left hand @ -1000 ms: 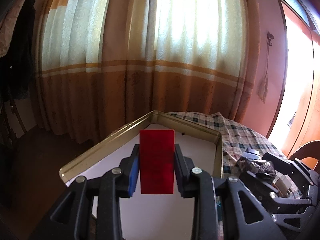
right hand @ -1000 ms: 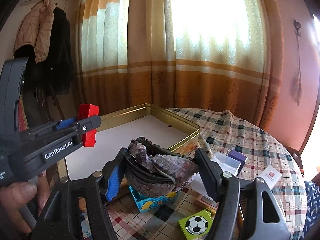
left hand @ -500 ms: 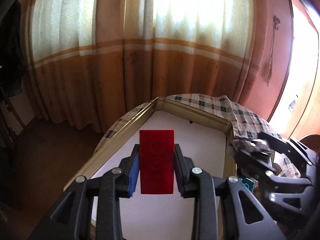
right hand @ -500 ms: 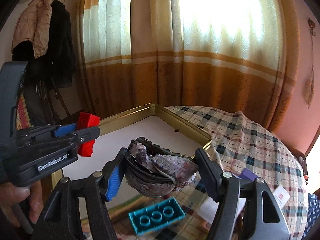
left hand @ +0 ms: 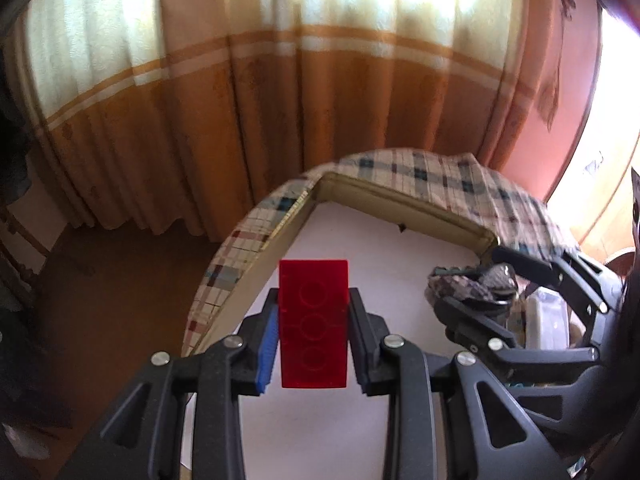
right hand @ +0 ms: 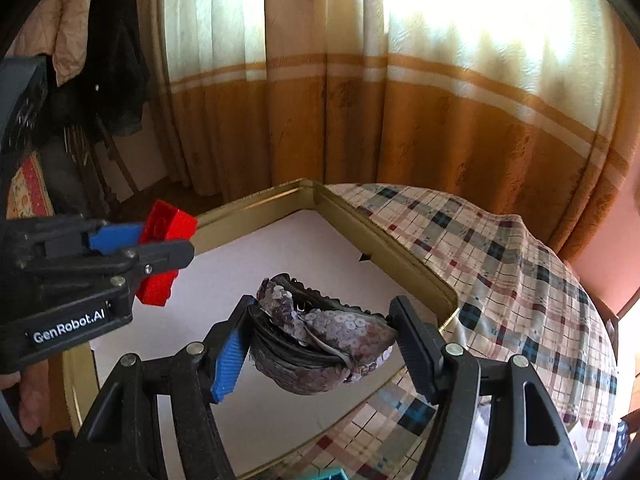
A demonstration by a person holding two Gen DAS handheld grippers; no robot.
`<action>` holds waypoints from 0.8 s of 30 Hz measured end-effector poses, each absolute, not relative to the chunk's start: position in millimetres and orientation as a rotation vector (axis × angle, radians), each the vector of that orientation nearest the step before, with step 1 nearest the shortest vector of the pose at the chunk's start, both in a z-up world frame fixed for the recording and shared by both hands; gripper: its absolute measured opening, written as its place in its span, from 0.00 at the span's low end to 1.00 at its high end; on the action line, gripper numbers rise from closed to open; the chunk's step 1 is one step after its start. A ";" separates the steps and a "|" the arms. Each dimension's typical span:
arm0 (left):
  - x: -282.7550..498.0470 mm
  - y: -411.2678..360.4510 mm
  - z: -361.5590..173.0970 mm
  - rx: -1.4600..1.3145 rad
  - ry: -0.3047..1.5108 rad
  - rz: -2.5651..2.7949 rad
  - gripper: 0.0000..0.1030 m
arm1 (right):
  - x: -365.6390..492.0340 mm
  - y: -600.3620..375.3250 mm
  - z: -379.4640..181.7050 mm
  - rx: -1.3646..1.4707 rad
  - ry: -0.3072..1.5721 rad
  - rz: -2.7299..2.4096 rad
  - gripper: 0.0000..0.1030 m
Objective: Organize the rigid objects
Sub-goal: 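Open the left gripper to drop the red brick in the tray while the right releases the pouch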
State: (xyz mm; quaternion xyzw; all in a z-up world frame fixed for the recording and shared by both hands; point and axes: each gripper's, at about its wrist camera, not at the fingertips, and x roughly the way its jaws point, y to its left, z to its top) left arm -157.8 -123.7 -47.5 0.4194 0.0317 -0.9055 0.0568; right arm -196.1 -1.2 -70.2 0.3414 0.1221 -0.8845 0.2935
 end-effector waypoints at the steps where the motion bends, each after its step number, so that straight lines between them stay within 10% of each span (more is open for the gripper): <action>1: -161.3 -124.1 -49.0 1.293 0.102 -2.740 0.29 | -198.1 -2.5 -71.4 0.918 0.335 -2.356 0.68; 18: -200.5 -125.0 -62.7 1.431 0.047 -2.671 0.30 | -214.8 -12.1 -82.9 1.003 0.356 -2.331 0.68; 24: -185.6 -131.4 -53.4 1.343 0.071 -2.673 0.61 | -199.1 -4.9 -73.5 0.952 0.339 -2.308 0.80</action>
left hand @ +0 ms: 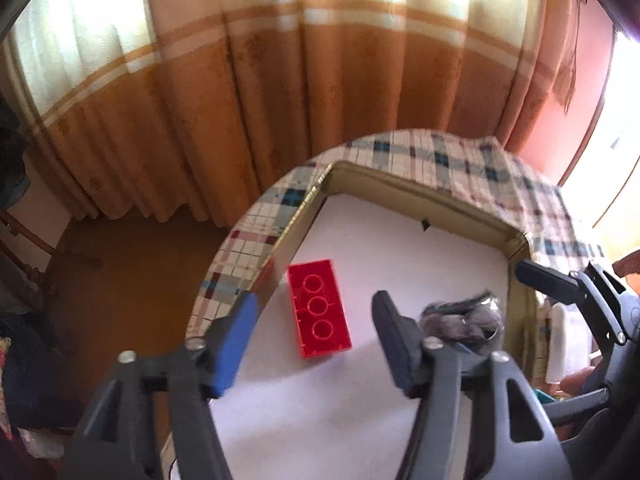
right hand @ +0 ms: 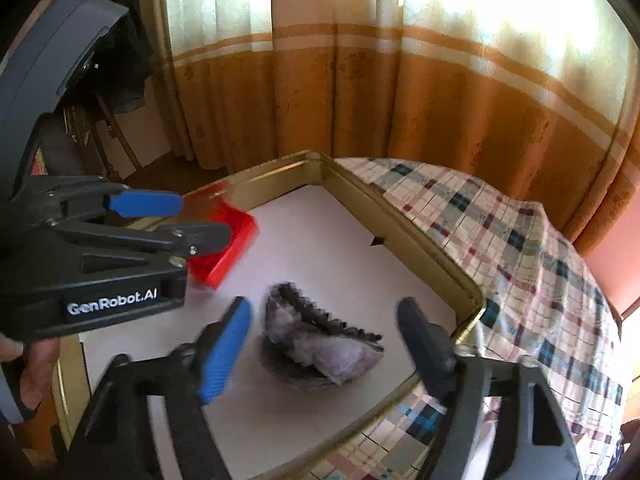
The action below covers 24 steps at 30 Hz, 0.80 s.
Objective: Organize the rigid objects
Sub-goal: 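Open the left gripper to drop the red brick in the tray while the right releases the pouch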
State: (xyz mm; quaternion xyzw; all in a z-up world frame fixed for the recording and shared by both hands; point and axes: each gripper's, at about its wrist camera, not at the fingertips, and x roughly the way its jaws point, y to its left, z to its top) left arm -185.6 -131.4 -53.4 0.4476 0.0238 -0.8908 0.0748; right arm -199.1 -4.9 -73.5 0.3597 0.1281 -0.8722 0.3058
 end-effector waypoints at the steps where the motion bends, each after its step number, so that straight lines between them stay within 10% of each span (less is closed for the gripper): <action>1: -178.6 -132.7 -49.3 1.310 0.088 -2.682 0.64 | -193.7 0.3 -69.5 0.933 0.325 -2.311 0.80; 8: -91.2 -138.1 -29.4 0.973 0.303 -2.754 0.96 | -146.7 61.1 -52.8 0.828 0.203 -2.379 0.82; 24: -57.0 -108.6 -66.2 0.969 0.228 -2.776 1.00 | -123.1 68.5 -95.3 0.898 0.360 -2.231 0.88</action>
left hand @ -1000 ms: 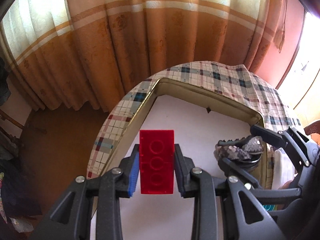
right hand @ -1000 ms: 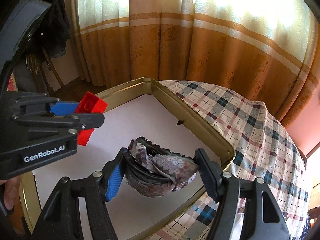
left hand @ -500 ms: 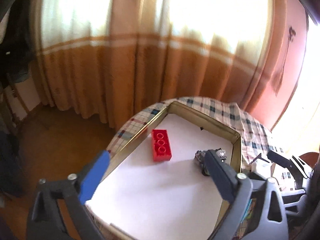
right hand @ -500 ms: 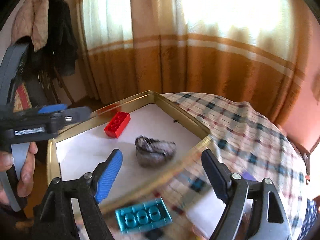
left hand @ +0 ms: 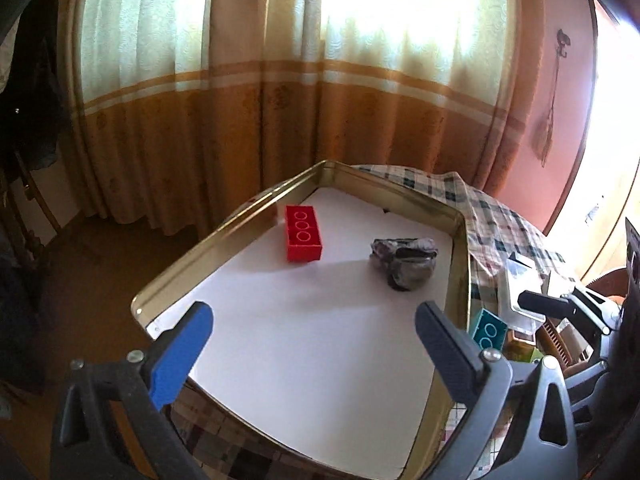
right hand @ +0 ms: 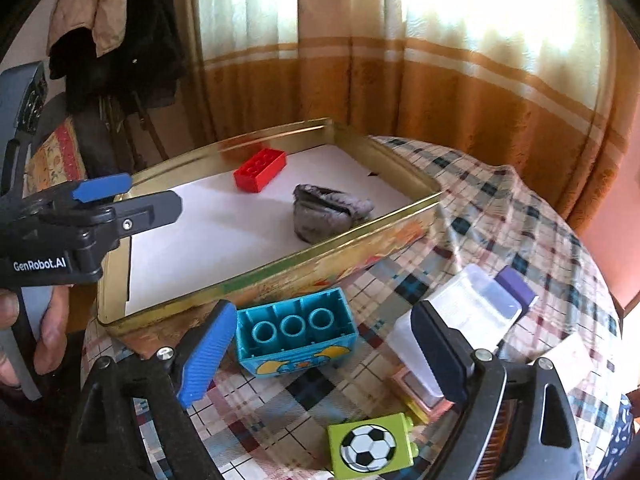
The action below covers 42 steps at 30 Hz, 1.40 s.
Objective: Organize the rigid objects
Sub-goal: 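Open the left gripper to drop the red brick in the tray while the right releases the pouch, then grasp the teal brick with the right gripper while the left grasps the green soccer block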
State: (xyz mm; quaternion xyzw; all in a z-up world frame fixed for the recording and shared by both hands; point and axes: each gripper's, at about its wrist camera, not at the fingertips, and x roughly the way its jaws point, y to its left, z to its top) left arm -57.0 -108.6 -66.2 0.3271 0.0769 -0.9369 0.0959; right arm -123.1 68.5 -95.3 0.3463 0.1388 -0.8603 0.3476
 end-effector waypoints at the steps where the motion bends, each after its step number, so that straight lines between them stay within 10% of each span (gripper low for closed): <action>1: -56.2 -109.8 -66.0 0.966 0.232 -2.774 1.00 | -122.8 67.1 -96.3 0.897 0.371 -2.227 0.88; 16: -52.9 -108.1 -71.2 0.985 0.244 -2.769 1.00 | -122.7 47.9 -111.4 0.932 0.430 -2.152 0.88; 18: -52.0 -107.0 -69.8 0.976 0.245 -2.771 1.00 | -123.9 50.9 -113.1 0.957 0.398 -2.148 0.68; 42: -42.5 21.4 -71.0 0.998 -0.011 -3.037 0.98 | -108.5 173.2 -71.1 0.798 0.049 -2.809 0.68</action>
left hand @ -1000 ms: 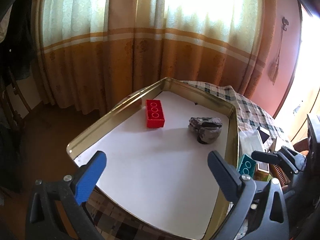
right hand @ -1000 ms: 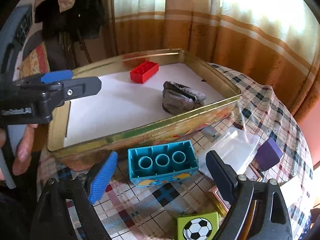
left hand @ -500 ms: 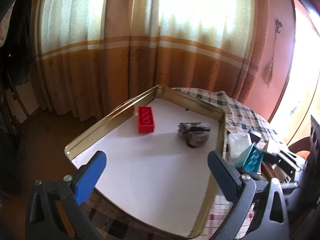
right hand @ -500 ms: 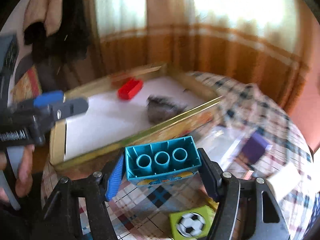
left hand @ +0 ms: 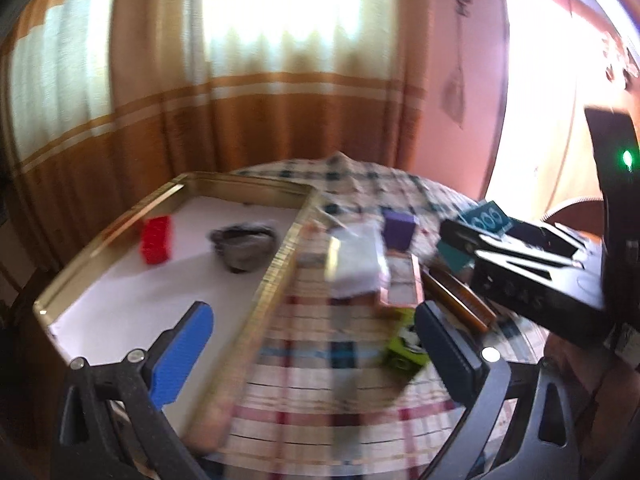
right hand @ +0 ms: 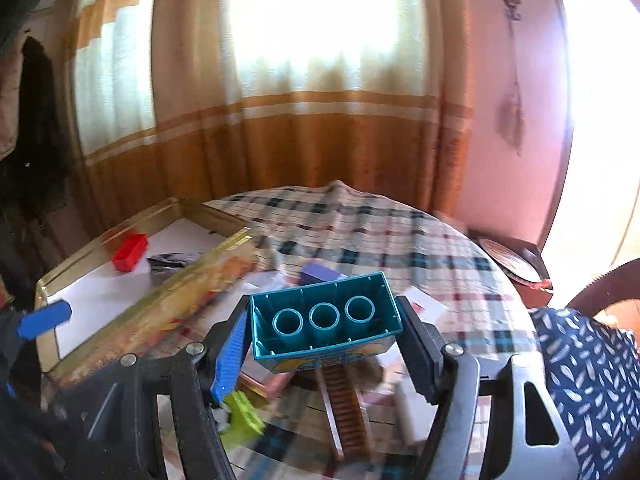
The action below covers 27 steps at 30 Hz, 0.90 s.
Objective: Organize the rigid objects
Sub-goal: 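Grasp the teal brick with the right gripper while the left grasps the green soccer block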
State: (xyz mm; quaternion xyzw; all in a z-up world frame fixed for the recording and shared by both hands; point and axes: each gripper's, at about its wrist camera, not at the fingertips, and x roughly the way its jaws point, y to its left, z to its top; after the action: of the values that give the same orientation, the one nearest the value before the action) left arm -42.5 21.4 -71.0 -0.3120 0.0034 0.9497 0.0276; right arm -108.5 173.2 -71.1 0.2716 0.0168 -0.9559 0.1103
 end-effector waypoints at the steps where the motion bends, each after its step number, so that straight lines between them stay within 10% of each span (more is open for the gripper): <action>1: -43.3 26.4 -73.1 -0.972 0.025 2.922 0.96 | -108.5 176.1 -72.2 0.801 0.046 -2.816 0.68; 18: -67.0 61.1 -99.4 -1.157 0.021 2.696 0.63 | -104.1 189.8 -74.9 0.781 0.013 -2.856 0.68; 21: -70.3 66.3 -104.1 -1.201 0.036 2.654 0.32 | -104.7 188.3 -75.4 0.776 0.015 -2.856 0.68; 27: -72.3 67.2 -106.2 -1.214 0.024 2.619 0.30 | -104.2 187.7 -75.4 0.774 0.015 -2.855 0.68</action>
State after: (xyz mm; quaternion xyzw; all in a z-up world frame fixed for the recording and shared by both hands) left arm -72.3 67.2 -106.2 -0.4172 0.0081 0.8998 0.1272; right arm -104.2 187.7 -75.4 0.2606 0.0049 -0.9611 0.0917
